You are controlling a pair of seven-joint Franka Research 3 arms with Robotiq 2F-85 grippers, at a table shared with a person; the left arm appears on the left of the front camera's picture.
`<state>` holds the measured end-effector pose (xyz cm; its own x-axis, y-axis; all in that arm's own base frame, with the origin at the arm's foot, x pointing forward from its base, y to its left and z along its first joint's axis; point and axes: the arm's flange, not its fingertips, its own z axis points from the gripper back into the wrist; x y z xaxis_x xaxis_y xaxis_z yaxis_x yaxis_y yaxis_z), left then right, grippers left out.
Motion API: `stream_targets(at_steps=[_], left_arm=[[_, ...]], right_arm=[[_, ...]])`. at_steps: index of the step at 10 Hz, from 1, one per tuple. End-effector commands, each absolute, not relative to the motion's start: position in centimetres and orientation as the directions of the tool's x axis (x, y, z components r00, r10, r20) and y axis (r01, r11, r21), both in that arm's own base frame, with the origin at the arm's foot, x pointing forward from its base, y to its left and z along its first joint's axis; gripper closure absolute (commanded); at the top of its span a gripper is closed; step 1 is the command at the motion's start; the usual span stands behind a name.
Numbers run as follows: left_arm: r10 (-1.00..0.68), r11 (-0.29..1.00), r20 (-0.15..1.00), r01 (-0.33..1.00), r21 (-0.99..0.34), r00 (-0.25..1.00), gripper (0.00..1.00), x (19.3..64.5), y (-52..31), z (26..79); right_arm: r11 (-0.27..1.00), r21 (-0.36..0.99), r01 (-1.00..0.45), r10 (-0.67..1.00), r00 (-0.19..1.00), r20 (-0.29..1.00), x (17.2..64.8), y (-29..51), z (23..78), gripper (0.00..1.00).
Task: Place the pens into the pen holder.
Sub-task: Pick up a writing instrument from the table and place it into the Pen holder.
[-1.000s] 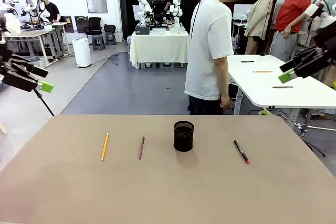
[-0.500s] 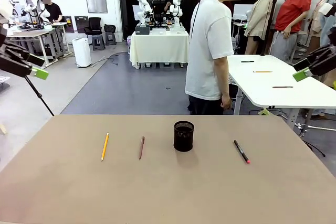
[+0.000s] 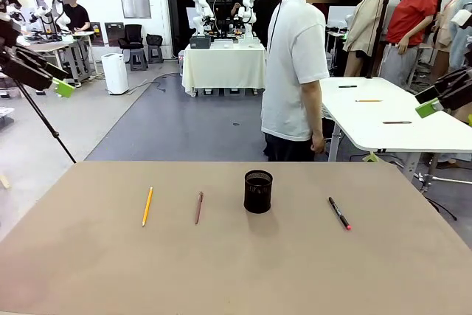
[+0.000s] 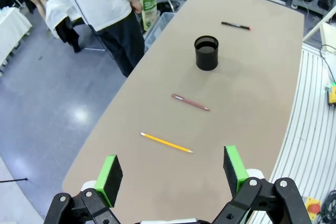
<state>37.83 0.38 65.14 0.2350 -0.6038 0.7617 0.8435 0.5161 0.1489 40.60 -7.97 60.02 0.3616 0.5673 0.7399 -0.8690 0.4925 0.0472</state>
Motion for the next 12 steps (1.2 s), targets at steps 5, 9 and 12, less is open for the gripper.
stream_targets(at_steps=[5,9,12], left_arm=[[-0.605,0.511,0.758,0.849,0.133,0.245,0.00,38.0,0.4,64.6],[-0.605,0.511,0.758,0.849,0.133,0.245,0.00,38.0,0.4,64.6],[-0.605,0.511,0.758,0.849,0.133,0.245,0.00,38.0,0.4,64.6]], right_arm=[[0.492,0.047,-0.869,0.567,0.362,0.740,40.6,-8.0,60.0,0.00],[0.492,0.047,-0.869,0.567,0.362,0.740,40.6,-8.0,60.0,0.00],[0.492,0.047,-0.869,0.567,0.362,0.740,40.6,-8.0,60.0,0.00]])
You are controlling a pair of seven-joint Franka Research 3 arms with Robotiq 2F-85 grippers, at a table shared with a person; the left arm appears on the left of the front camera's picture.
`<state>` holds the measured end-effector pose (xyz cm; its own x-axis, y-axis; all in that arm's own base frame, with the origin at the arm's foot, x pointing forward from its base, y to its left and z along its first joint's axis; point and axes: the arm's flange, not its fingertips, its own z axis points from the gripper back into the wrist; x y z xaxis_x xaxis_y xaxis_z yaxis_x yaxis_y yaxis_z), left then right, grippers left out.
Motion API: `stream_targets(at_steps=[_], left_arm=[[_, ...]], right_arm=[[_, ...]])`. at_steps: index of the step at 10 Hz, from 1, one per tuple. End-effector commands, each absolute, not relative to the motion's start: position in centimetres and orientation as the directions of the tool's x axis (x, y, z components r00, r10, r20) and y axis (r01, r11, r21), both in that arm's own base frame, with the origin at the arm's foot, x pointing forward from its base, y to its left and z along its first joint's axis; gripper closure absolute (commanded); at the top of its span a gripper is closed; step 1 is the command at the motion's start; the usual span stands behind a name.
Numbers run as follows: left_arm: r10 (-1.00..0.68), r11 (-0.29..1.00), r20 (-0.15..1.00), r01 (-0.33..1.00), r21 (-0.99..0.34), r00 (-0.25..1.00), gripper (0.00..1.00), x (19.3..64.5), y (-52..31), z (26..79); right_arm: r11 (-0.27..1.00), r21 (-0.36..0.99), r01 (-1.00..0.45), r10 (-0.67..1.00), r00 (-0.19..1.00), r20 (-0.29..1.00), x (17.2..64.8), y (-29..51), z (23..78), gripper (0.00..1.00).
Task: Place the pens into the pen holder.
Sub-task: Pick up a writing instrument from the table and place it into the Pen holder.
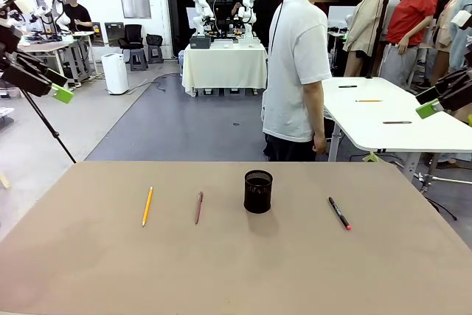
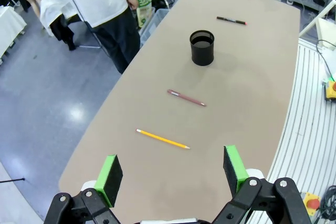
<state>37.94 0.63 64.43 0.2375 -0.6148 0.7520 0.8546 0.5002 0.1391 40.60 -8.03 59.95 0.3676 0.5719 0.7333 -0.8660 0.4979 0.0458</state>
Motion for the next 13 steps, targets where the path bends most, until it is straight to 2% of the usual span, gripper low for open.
stream_targets(at_steps=[1,8,10,11,13], left_arm=[[-0.605,0.511,0.758,0.849,0.133,0.245,0.00,38.0,0.4,64.6],[-0.605,0.511,0.758,0.849,0.133,0.245,0.00,38.0,0.4,64.6],[-0.605,0.511,0.758,0.849,0.133,0.245,0.00,38.0,0.4,64.6],[-0.605,0.511,0.758,0.849,0.133,0.245,0.00,38.0,0.4,64.6],[-0.605,0.511,0.758,0.849,0.133,0.245,0.00,38.0,0.4,64.6]], right_arm=[[0.492,0.047,-0.869,0.567,0.362,0.740,40.6,-8.0,60.0,0.00],[0.498,0.047,-0.866,0.572,0.369,0.733,40.6,-8.1,59.9,0.00],[0.509,0.156,-0.846,0.600,0.479,0.640,42.7,-4.1,60.0,0.00],[0.556,0.179,-0.812,0.608,0.544,0.579,44.0,-1.8,59.3,0.00],[0.664,0.177,-0.726,0.633,0.672,0.383,45.6,3.0,56.9,0.00]])
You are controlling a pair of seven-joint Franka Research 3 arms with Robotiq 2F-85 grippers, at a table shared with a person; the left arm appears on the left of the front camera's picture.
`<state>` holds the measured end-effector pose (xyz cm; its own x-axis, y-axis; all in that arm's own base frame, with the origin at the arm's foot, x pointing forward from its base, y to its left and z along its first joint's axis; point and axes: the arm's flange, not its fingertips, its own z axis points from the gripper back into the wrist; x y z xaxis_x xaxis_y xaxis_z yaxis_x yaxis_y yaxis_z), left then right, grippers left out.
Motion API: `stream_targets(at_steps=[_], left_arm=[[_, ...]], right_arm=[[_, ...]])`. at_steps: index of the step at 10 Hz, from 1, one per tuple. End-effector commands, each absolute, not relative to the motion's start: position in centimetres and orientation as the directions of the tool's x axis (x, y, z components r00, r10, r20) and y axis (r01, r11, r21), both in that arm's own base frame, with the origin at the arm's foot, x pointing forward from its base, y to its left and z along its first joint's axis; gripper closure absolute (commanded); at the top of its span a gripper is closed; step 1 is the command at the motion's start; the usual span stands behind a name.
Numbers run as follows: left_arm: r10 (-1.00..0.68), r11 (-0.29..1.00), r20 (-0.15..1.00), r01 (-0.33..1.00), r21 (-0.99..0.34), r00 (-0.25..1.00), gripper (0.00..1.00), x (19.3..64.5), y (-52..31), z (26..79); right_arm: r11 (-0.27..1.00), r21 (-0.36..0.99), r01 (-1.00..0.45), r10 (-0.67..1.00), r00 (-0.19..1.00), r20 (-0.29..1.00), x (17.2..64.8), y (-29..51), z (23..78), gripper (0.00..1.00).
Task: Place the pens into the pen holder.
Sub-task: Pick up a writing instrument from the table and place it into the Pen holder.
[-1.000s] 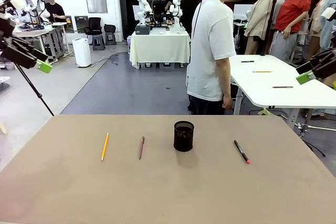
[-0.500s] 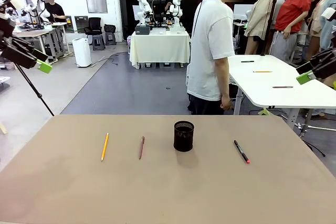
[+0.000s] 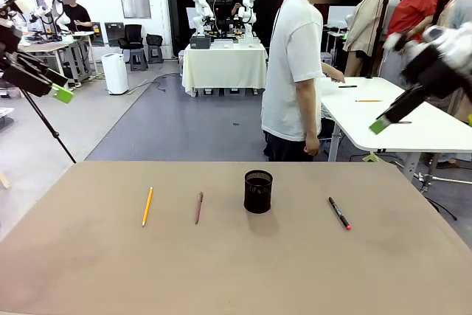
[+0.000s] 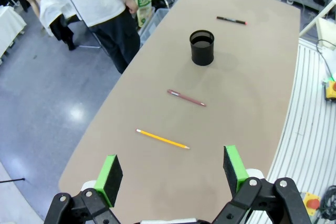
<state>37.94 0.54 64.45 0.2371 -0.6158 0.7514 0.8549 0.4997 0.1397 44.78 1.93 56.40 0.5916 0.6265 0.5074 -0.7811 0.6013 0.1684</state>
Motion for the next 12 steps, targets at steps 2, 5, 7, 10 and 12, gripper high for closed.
stream_targets(at_steps=[2,5,7,10,12], left_arm=[[-0.605,0.511,0.758,0.849,0.133,0.245,0.00,38.0,0.4,64.6],[-0.605,0.511,0.758,0.849,0.133,0.245,0.00,38.0,0.4,64.6],[-0.605,0.511,0.758,0.849,0.133,0.245,0.00,38.0,0.4,64.6],[-0.605,0.511,0.758,0.849,0.133,0.245,0.00,38.0,0.4,64.6],[-0.605,0.511,0.758,0.849,0.133,0.245,0.00,38.0,0.4,64.6]], right_arm=[[0.721,0.137,-0.680,0.653,0.732,0.198,46.3,6.7,53.1,0.00],[0.779,0.032,-0.626,0.624,0.779,0.051,45.4,8.0,47.9,0.00],[0.795,-0.021,-0.607,0.607,0.794,0.033,44.6,7.8,45.3,0.00],[0.769,0.055,-0.637,0.634,0.771,0.055,45.6,7.7,47.1,0.00],[0.854,0.045,-0.518,0.516,0.855,0.043,47.4,8.5,42.9,0.00]])
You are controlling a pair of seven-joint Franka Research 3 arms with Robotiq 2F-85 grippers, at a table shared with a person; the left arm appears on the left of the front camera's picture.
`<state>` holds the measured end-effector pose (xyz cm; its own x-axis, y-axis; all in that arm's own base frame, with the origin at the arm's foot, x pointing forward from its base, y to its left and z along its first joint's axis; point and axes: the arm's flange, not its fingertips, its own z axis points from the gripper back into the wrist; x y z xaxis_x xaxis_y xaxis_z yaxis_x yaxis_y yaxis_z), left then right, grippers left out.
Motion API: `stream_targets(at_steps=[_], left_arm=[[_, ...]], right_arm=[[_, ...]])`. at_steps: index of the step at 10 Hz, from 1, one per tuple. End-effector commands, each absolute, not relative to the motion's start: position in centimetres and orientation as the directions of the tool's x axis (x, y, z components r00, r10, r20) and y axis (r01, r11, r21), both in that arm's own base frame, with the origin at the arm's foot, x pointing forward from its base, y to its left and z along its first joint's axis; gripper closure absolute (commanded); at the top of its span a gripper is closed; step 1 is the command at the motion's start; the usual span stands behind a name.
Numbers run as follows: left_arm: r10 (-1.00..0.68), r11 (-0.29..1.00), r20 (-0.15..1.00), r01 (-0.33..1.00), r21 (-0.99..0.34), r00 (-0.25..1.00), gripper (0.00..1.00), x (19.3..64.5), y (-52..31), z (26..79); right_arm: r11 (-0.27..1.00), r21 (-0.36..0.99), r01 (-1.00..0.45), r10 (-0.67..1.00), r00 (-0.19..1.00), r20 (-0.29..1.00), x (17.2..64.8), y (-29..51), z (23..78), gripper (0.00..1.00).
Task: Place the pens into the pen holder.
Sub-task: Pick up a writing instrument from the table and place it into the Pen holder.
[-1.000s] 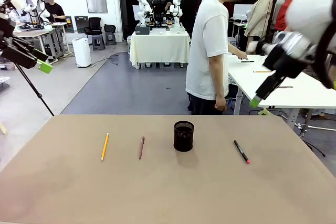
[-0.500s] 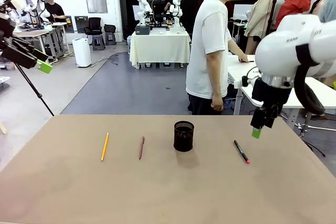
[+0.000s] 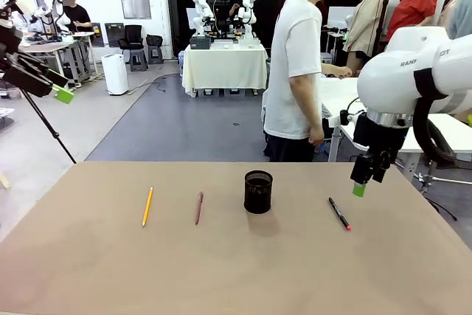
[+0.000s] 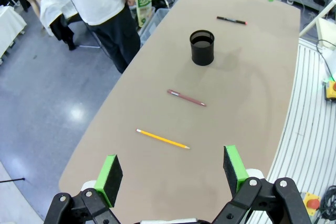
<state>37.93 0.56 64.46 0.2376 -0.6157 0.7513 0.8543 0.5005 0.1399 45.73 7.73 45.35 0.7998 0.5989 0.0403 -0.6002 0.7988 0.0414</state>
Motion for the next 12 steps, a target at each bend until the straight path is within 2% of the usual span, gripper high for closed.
stream_targets(at_steps=[1,3,5,8,12], left_arm=[[-0.605,0.511,0.758,0.849,0.133,0.245,0.00,38.0,0.4,64.6],[-0.605,0.511,0.758,0.849,0.133,0.245,0.00,38.0,0.4,64.6],[-0.605,0.511,0.758,0.849,0.133,0.245,0.00,38.0,0.4,64.6],[-0.605,0.511,0.758,0.849,0.133,0.245,0.00,38.0,0.4,64.6],[-0.605,0.511,0.758,0.849,0.133,0.245,0.00,38.0,0.4,64.6]], right_arm=[[0.880,0.022,-0.475,0.474,0.879,0.054,49.9,8.0,40.7,0.00],[0.923,-0.052,-0.380,0.383,0.922,0.064,52.8,7.7,37.4,0.00],[0.923,-0.079,-0.375,0.381,0.921,0.077,55.4,7.8,34.0,0.00],[0.956,-0.062,-0.286,0.287,0.958,0.023,59.9,8.2,30.4,0.00],[0.972,-0.037,-0.232,0.232,0.973,0.012,61.3,8.9,29.2,0.00]])
